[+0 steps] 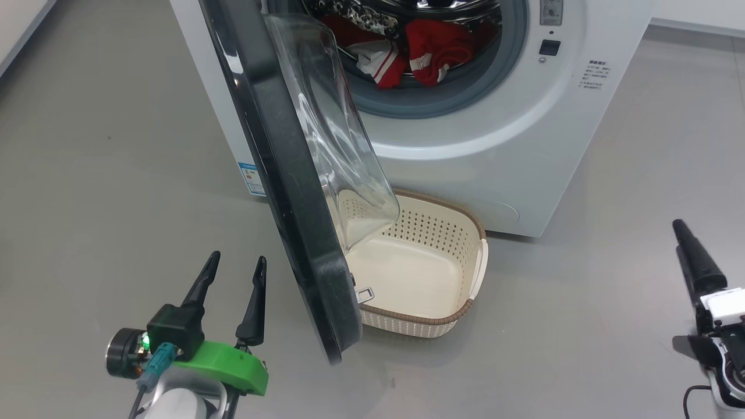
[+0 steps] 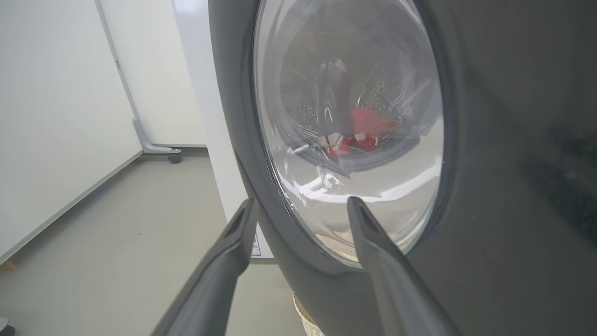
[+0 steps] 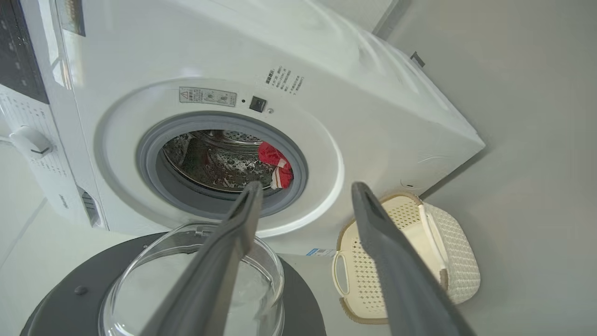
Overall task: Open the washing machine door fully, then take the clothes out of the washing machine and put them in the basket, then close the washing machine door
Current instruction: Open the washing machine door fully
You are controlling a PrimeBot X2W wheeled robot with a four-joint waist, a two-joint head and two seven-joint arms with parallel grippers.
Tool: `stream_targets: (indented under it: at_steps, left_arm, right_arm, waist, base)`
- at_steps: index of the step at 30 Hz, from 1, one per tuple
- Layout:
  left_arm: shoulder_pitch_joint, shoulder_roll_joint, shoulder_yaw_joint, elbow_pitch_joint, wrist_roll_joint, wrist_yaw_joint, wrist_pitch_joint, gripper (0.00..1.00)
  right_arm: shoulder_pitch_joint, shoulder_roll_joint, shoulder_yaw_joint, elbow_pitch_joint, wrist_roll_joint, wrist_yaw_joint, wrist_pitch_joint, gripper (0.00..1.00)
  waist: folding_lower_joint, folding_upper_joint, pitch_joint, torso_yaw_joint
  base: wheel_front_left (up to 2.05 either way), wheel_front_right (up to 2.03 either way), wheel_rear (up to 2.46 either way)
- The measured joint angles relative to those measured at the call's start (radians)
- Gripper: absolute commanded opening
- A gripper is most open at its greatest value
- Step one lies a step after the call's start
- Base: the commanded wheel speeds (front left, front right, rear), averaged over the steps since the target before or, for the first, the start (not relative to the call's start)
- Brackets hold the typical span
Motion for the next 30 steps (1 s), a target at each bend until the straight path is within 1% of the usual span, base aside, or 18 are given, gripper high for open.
stream_targets:
  at_steps: [5,9,16,17,21,23,28,30]
  left_arm:
    - [0.0,0.0,0.004,0.001,0.001,0.0,0.0,1.0]
    - [0.0,0.0,0.006,0.003,0.002,0.0,0.0,1.0]
    - [0.0,0.0,0.008,0.006,0.002,0.0,0.0,1.0]
    - [0.0,0.0,0.008,0.006,0.002,0.0,0.0,1.0]
    - [0.0,0.0,0.008,0.008,0.002,-0.003,0.0,1.0]
    - [0.0,0.0,0.008,0.01,0.002,-0.005,0.0,1.0]
    - [0.0,0.0,0.008,0.021,0.002,-0.005,0.0,1.0]
    - [0.001,0.0,0.008,0.023,0.002,-0.005,0.0,1.0]
  right_arm:
    - [0.003,-0.031,0.0,-0.06,-0.151,0.0,-0.128,1.0]
    - [0.026,-0.103,0.031,-0.089,-0.34,0.0,-0.223,1.0]
    - [0.041,-0.158,0.06,-0.11,-0.606,0.0,-0.392,1.0]
    - [0.041,-0.16,0.059,-0.11,-0.638,-0.005,-0.418,1.0]
    - [0.053,-0.175,0.062,-0.112,-0.757,-0.061,-0.487,1.0]
    - [0.065,-0.182,0.071,-0.112,-0.811,-0.088,-0.486,1.0]
    - [0.102,-0.182,0.114,-0.106,-0.92,-0.142,-0.484,1.0]
    - [0.12,-0.176,0.13,-0.102,-0.949,-0.154,-0.484,1.0]
  waist:
    - [0.0,0.0,0.002,-0.003]
    - [0.0,0.0,0.003,-0.005]
    - [0.0,0.0,0.003,-0.01]
    - [0.0,0.0,0.003,-0.011]
    - [0.0,0.0,0.003,-0.014]
    - [0.0,0.0,0.001,-0.015]
    - [0.0,0.0,-0.012,-0.015]
    - [0.0,0.0,-0.016,-0.015]
  base:
    - [0.0,0.0,0.0]
    - [0.0,0.0,0.0]
    - [0.0,0.0,0.0]
    - [0.0,0.0,0.0]
    - [0.0,0.0,0.0]
    - [0.0,0.0,0.0]
    - [0.0,0.0,0.0]
    - [0.0,0.0,0.0]
